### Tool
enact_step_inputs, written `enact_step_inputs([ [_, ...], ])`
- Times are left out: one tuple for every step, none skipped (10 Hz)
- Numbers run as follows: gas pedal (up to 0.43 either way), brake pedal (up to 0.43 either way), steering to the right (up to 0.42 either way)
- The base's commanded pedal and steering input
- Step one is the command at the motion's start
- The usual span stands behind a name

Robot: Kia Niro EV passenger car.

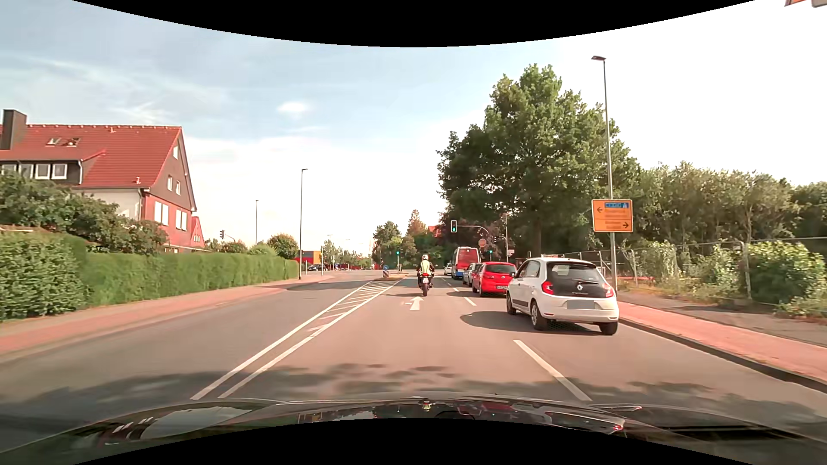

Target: Follow the waypoints while adhering to traffic rules and regulations

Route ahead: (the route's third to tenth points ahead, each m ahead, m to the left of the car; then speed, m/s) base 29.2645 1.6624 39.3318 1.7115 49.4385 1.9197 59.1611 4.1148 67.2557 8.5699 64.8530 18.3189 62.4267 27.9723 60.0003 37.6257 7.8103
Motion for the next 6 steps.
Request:
enact_step_inputs([
  [0.118, 0.0, -0.003],
  [0.118, 0.0, -0.003],
  [0.118, 0.0, -0.003],
  [0.118, 0.0, -0.003],
  [0.118, 0.0, -0.003],
  [0.118, 0.0, -0.003],
])
